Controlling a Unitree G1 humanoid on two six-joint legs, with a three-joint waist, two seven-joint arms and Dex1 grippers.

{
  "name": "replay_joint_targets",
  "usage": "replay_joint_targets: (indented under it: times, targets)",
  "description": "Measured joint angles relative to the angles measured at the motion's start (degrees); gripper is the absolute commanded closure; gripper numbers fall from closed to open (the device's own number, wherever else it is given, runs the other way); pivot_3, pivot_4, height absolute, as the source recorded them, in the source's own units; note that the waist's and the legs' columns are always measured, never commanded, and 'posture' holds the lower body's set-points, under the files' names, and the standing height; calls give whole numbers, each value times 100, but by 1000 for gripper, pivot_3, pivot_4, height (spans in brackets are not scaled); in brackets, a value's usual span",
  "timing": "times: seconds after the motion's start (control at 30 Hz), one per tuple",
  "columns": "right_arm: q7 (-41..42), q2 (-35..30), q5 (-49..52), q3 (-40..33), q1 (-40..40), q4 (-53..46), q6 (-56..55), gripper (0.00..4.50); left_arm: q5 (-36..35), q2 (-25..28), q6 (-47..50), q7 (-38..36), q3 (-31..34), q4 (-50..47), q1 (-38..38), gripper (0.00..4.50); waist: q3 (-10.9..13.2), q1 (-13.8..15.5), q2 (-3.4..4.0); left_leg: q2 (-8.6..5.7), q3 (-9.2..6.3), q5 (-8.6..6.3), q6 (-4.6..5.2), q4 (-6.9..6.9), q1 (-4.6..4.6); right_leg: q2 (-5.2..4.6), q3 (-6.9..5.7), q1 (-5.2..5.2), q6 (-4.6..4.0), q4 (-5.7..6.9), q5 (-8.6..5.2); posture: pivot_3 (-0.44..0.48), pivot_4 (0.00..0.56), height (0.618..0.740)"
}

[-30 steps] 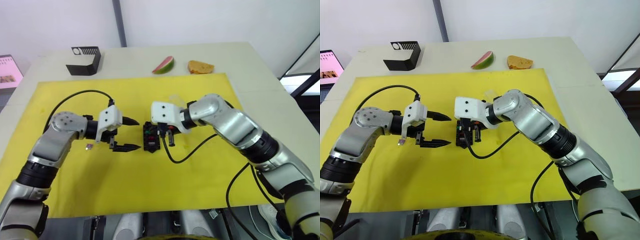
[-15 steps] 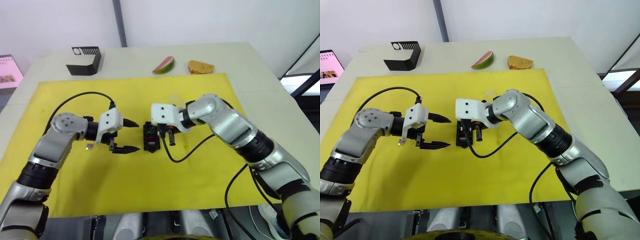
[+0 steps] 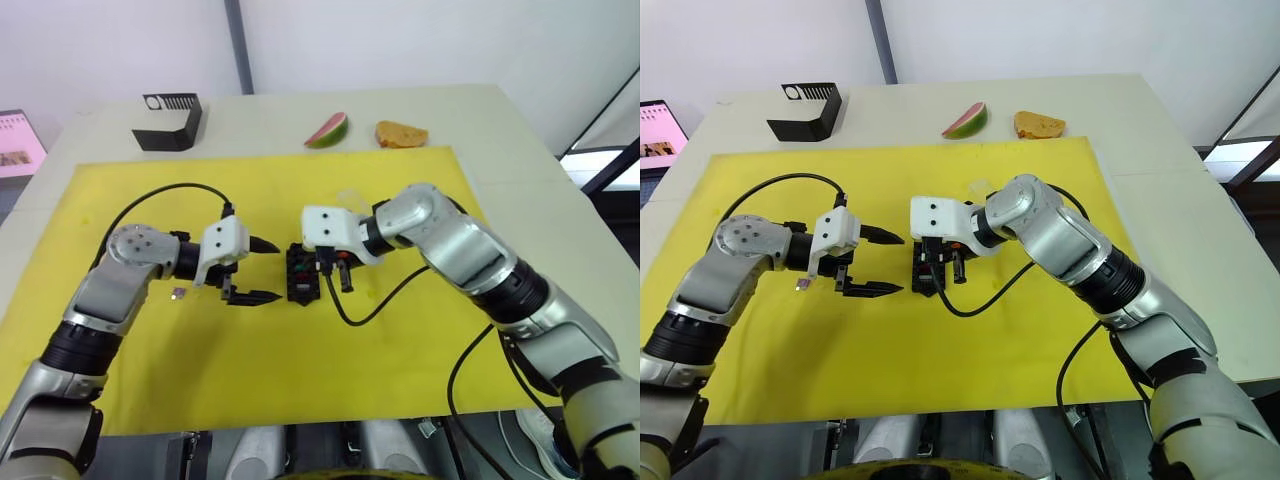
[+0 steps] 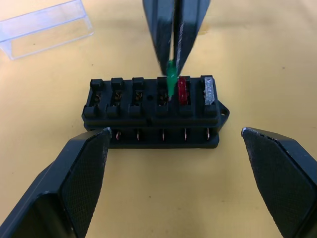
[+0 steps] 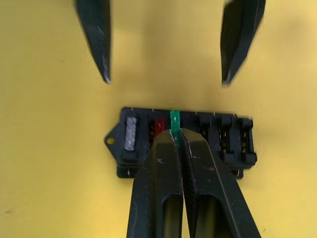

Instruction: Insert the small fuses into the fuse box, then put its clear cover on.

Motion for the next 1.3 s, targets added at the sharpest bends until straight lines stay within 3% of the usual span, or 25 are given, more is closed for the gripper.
replay_joint_targets:
  times: [1.3]
  targets:
    - [224, 186, -388, 44, -104, 483, 12, 4500, 36, -67, -6, -6, -1, 23, -44, 73, 0, -4, 0, 0, 0, 7, -12, 3, 0, 0, 0, -1, 0, 6, 0, 0, 150, 740]
